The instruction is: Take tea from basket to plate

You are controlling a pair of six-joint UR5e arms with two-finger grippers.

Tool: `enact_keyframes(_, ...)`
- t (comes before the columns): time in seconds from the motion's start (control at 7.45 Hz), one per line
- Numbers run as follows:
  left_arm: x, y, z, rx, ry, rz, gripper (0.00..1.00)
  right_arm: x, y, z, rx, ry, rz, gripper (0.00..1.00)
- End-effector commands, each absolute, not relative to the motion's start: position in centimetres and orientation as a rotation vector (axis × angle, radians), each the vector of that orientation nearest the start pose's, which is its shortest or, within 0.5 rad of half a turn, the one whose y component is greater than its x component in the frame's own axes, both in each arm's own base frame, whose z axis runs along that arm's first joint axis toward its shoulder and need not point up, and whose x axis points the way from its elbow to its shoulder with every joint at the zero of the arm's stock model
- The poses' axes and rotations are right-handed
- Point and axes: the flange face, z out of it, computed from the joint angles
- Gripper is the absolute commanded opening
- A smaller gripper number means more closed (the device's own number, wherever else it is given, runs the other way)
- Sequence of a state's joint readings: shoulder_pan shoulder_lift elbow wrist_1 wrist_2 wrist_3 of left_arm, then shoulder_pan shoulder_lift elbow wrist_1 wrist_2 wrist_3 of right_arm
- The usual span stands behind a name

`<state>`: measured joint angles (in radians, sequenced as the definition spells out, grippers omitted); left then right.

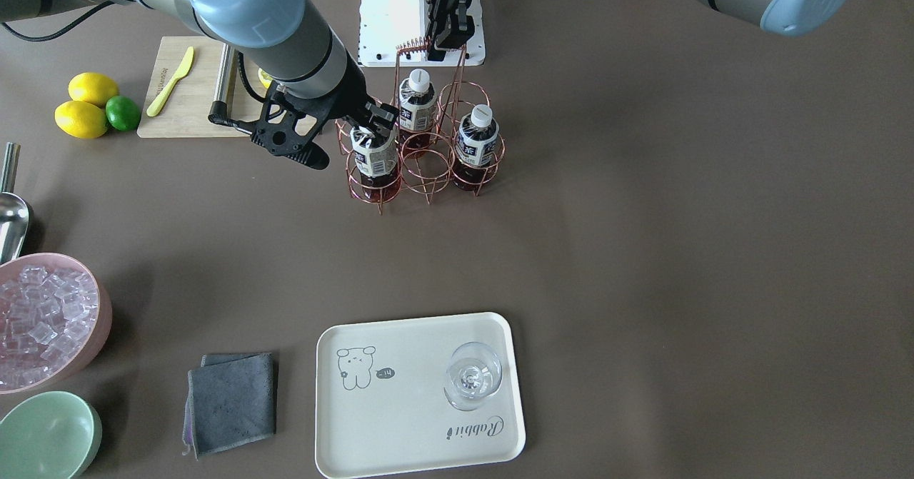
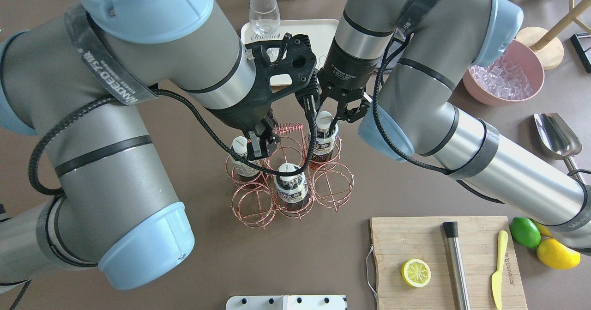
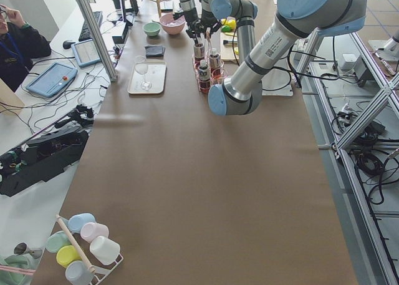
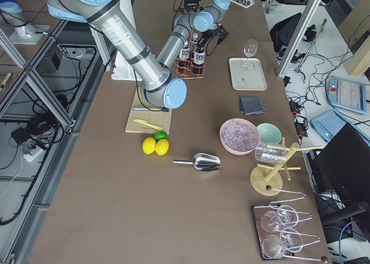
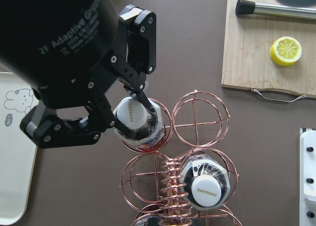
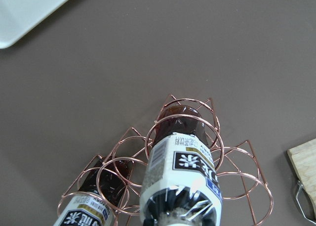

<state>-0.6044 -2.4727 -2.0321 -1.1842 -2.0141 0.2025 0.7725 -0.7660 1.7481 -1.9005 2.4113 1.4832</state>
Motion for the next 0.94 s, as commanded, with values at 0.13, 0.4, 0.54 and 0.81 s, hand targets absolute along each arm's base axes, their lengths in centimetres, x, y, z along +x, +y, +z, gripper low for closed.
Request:
enact_keyframes(0.13,39.6,-38.2,1.0,0.799,0.796,1.272,0.00,-36.4,-51.1,8.4,-0.553,-0.935,0.407,0.00)
enact_keyframes(0.4,39.8,-37.9,0.9,0.798,0.800,1.276,0.00,-33.0,-53.4,7.3,-0.573,-0.952,0.465,0.00)
enact_keyframes(0.54,39.8,-37.9,0.9,0.798,0.800,1.276,0.00,-33.2,-54.9,7.7,-0.565,-0.936,0.491,0.00)
enact_keyframes(0.81,39.2,-37.7,0.7,0.812,0.801,1.273,0.00,-33.6,-63.1,7.0,-0.552,-0.897,0.507,0.00)
